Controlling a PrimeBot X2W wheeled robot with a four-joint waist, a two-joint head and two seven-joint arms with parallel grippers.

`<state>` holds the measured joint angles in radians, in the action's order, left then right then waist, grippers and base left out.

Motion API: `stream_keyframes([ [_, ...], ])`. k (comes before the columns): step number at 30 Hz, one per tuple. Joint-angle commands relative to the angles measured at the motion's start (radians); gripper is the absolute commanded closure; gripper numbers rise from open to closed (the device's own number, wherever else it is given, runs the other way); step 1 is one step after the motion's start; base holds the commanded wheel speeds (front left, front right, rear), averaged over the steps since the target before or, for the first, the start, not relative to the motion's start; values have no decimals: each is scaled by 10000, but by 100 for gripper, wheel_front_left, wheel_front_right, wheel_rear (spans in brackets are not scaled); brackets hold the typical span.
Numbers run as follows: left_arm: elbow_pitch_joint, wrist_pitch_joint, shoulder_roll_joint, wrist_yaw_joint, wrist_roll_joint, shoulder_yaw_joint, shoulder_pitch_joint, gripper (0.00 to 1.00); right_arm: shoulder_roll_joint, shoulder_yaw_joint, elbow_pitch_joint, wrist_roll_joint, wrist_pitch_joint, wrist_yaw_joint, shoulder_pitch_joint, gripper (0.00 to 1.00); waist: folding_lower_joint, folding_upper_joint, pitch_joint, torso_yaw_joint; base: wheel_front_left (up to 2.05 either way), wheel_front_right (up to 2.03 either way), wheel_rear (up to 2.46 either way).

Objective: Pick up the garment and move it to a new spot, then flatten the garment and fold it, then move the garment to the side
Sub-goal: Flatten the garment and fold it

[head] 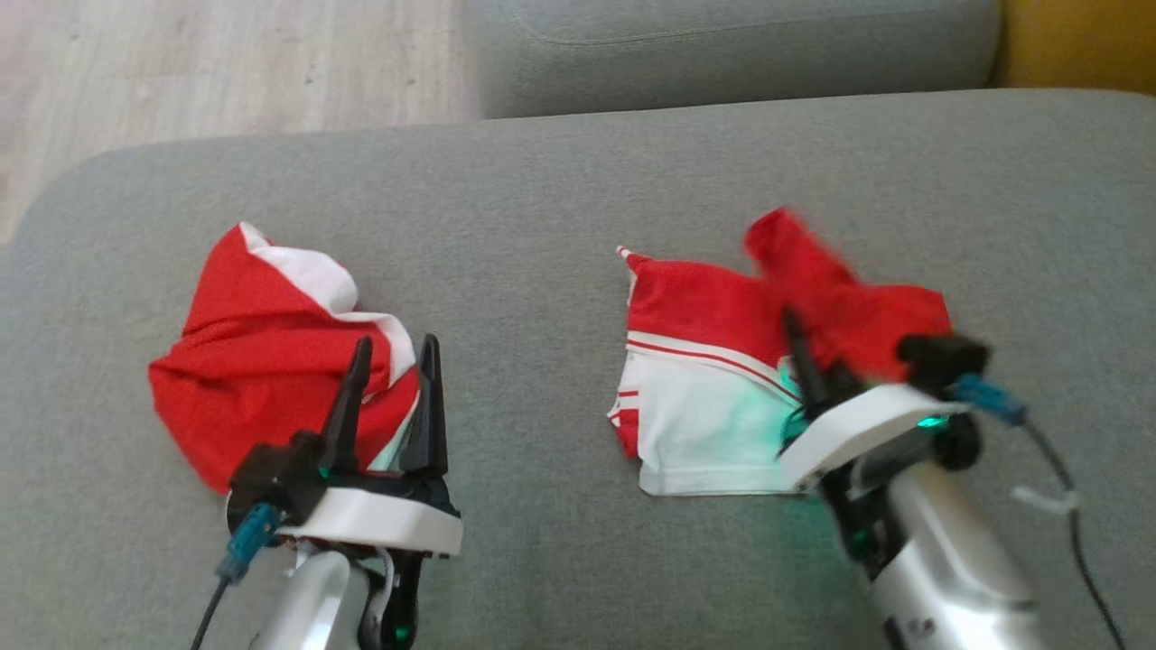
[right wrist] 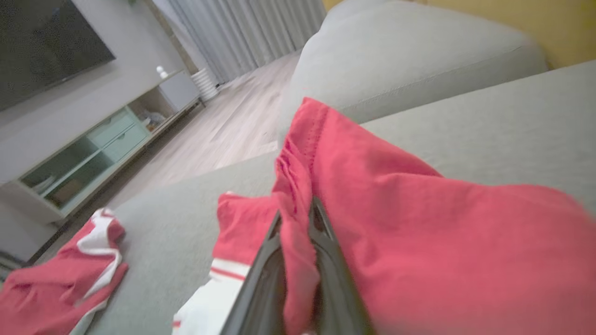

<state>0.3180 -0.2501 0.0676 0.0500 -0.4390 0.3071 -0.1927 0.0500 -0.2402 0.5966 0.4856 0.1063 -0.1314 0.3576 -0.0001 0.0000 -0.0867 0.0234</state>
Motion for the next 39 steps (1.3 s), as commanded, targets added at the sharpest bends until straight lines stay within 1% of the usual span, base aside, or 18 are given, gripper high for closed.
stream_keyframes([
  [1,-328,-24,82,-72,30,-219,-69,0,4,-1041,106,263,408,7,445,100,1,0,27,187,0,0,0],
  [5,-322,-1,96,-85,16,-157,-53,0,4,-1888,681,641,714,7,714,100,1,0,36,390,0,0,0],
  [10,-381,11,109,-120,-18,-126,-44,0,4,-2807,1044,1110,883,7,1064,100,1,0,-28,554,0,0,0],
  [11,-381,11,109,-120,-18,-126,-44,0,4,-2807,1044,1110,883,7,1064,100,1,0,-28,554,0,0,0],
  [21,-397,8,104,-163,-68,-4,-22,0,3,-4127,1694,1548,886,7,1366,100,1,0,-104,658,0,0,0],
  [22,-391,8,105,-164,-73,5,-23,0,3,-4303,1610,1647,918,7,1371,45,1,0,-105,659,0,0,0],
  [23,-383,7,104,-164,-79,18,-24,0,3,-4527,1491,1758,927,7,1371,0,1,0,-103,664,0,0,0],
  [25,-351,4,101,-163,-92,44,-16,0,3,-4755,1414,1754,1016,7,1446,0,1,0,-67,675,0,0,0],
  [27,-327,1,99,-173,-105,64,2,0,3,-4678,1376,1763,1158,7,1501,0,1,0,-34,662,0,0,0],
  [30,-325,-8,108,-188,-130,70,6,0,3,-3882,1501,1258,1437,7,1661,0,1,0,18,586,0,0,0],
  [32,-337,-18,104,-201,-148,58,9,0,3,-3036,1316,431,1531,7,1769,0,1,0,59,532,0,0,0],
  [34,-382,-33,100,-231,-169,15,25,0,13,-1489,599,-1179,1545,7,1664,0,1,0,79,420,0,0,0],
  [36,-427,-51,93,-278,-174,-47,34,0,10,-26,-250,-2512,1549,7,1011,0,1,0,105,315,0,0,0],
  [37,-443,-60,88,-295,-170,-71,39,0,9,506,-686,-2929,1550,7,632,0,1,0,114,273,0,0,0],
  [39,-474,-78,81,-316,-151,-135,52,0,7,1257,-1477,-3418,1551,7,-78,0,1,0,131,167,0,0,0],
])
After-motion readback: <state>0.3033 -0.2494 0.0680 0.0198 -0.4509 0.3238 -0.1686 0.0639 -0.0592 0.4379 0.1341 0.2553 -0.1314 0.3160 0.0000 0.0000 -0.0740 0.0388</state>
